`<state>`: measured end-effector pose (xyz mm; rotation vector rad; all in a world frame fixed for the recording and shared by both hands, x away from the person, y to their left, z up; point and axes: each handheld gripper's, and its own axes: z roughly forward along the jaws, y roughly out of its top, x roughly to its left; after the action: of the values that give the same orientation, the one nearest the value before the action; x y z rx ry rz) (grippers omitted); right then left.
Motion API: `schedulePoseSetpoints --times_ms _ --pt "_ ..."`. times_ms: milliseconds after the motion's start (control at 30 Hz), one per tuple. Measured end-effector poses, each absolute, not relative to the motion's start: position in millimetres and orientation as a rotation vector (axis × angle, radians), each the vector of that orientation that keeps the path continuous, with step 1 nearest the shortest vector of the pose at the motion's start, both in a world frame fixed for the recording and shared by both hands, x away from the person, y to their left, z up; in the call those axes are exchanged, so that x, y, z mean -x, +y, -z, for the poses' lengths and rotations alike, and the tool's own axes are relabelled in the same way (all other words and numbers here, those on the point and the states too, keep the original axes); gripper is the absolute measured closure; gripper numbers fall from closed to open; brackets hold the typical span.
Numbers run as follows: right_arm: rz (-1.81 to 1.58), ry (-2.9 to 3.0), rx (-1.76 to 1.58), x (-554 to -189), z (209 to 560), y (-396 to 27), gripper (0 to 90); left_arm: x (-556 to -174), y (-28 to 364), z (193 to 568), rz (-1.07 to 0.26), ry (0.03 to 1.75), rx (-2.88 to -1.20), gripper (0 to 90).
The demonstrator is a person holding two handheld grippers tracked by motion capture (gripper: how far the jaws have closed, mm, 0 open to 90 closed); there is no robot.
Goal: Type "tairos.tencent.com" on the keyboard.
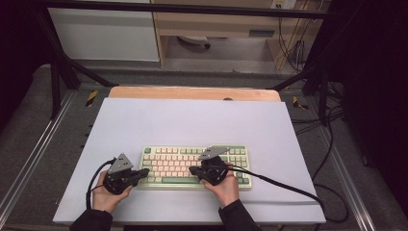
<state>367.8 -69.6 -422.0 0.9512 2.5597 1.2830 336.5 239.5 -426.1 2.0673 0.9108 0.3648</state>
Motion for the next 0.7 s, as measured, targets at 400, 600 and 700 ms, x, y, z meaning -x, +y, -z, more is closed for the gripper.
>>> schedulePoseSetpoints --times_ms 400,600,700 --pt "-1.245 2.581 -0.947 -368 431 -67 90.0 -337 239 426 -0.362 0.912 -2.067 89.4" --pt "-1.244 2.58 -0.942 -367 431 -67 90.0 -337 239 427 -0.36 0.913 -2.067 89.4" --pt "-1.261 2.565 -0.934 -366 424 -70 90.0 -337 240 426 -0.36 0.912 -2.062 89.3"
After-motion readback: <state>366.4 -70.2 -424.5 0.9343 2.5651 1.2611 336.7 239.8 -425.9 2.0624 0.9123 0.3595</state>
